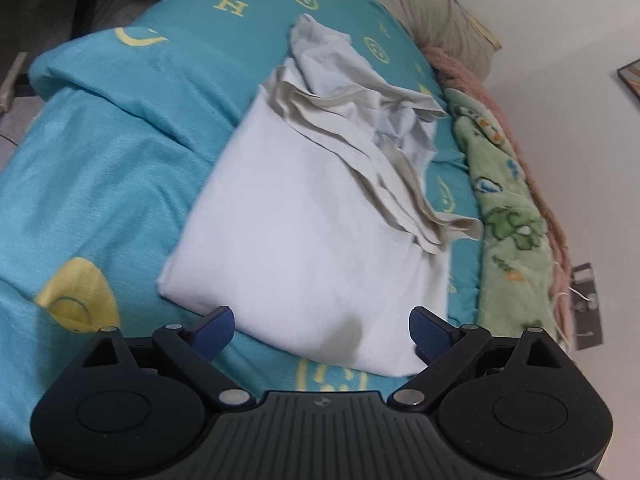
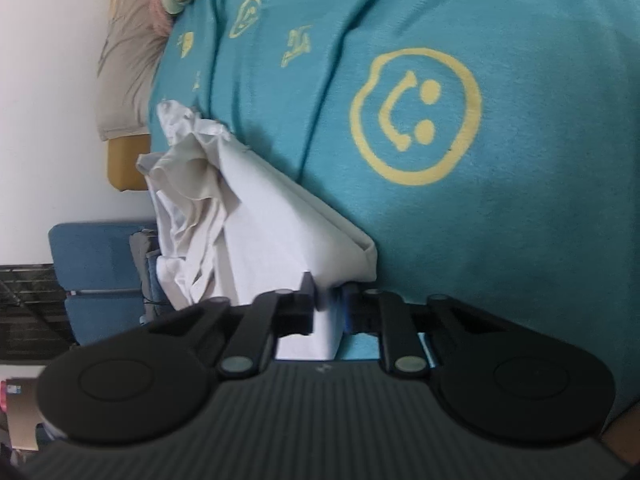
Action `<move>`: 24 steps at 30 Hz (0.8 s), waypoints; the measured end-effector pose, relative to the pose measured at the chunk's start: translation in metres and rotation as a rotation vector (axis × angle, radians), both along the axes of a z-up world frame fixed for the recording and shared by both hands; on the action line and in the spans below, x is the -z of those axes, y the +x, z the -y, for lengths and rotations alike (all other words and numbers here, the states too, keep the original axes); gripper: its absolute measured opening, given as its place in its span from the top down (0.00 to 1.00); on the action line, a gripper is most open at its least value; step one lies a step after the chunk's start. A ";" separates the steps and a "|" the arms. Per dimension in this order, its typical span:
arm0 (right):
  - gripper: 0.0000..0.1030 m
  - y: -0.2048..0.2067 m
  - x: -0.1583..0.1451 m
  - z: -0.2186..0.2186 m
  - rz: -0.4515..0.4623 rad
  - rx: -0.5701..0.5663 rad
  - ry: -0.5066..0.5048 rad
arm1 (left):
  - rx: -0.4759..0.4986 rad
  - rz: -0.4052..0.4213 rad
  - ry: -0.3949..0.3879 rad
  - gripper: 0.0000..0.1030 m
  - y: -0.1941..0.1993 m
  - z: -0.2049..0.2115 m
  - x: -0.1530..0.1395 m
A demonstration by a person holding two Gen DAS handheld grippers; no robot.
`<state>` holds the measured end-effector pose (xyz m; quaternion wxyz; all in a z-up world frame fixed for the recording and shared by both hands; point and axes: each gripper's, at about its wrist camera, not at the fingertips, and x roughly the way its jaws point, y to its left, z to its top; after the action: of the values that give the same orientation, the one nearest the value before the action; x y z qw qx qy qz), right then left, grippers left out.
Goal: Fold clothes
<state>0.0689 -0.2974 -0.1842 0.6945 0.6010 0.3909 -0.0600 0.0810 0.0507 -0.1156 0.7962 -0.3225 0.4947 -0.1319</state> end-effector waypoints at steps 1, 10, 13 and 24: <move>0.91 0.000 -0.004 -0.001 0.014 -0.008 -0.010 | 0.014 0.004 -0.025 0.08 0.000 0.002 -0.002; 0.93 -0.004 -0.040 0.001 0.176 -0.024 -0.043 | 0.120 -0.103 -0.250 0.08 0.001 0.038 0.000; 0.93 -0.005 -0.042 0.003 0.191 -0.017 -0.034 | 0.106 -0.159 -0.301 0.08 0.005 0.051 0.014; 0.93 -0.009 -0.046 0.006 0.210 0.003 -0.031 | -0.078 -0.224 -0.337 0.19 0.020 0.055 0.066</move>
<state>0.0598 -0.3037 -0.1383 0.7410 0.5936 0.3141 -0.0035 0.1009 -0.0043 -0.1816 0.6755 -0.4827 0.5382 -0.1452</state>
